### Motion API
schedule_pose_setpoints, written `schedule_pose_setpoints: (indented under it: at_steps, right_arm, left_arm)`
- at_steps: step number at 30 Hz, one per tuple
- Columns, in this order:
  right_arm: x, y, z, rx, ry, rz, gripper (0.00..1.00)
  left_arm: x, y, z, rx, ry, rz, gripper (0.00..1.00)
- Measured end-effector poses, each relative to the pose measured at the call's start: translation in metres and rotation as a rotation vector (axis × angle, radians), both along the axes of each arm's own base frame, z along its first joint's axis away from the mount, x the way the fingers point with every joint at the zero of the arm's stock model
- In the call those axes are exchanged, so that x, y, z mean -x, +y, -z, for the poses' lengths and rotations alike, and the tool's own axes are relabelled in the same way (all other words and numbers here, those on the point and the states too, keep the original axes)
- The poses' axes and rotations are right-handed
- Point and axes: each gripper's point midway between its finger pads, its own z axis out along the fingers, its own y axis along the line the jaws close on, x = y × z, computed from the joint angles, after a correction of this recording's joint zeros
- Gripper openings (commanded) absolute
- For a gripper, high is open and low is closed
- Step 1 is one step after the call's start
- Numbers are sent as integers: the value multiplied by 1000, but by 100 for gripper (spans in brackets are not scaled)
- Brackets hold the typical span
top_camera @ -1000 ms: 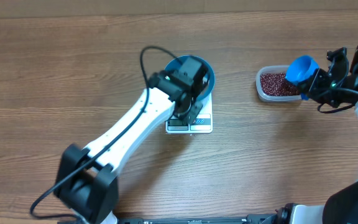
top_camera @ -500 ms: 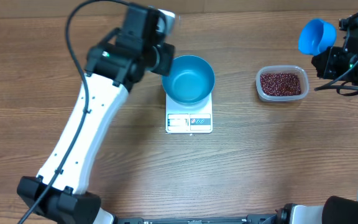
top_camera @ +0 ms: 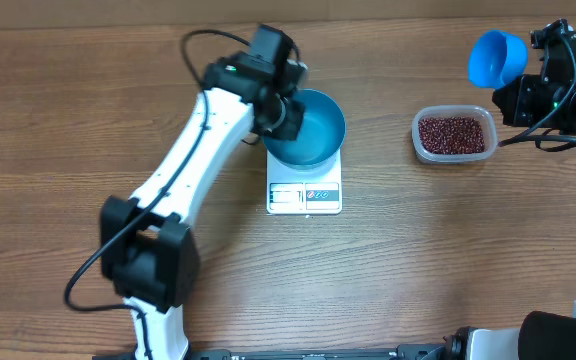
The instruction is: Scoop item into bowl and weigh 150g on scale
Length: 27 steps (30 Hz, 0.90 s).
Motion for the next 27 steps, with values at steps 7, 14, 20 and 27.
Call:
schedule_pose_setpoints:
  at_steps: [7, 14, 20, 27]
  right_arm:
    - [3, -6, 4, 35, 21, 15, 4]
    - [3, -8, 4, 46, 23, 21, 4]
    - [3, -8, 5, 48, 24, 22, 4]
    - [3, -8, 5, 49, 23, 20, 4]
  left_arm:
    - [17, -15, 19, -26, 66, 45, 4]
    - [18, -12, 22, -37, 72, 41, 4]
    - [8, -13, 31, -36, 28, 35, 4]
    - [13, -7, 41, -64, 46, 30, 4]
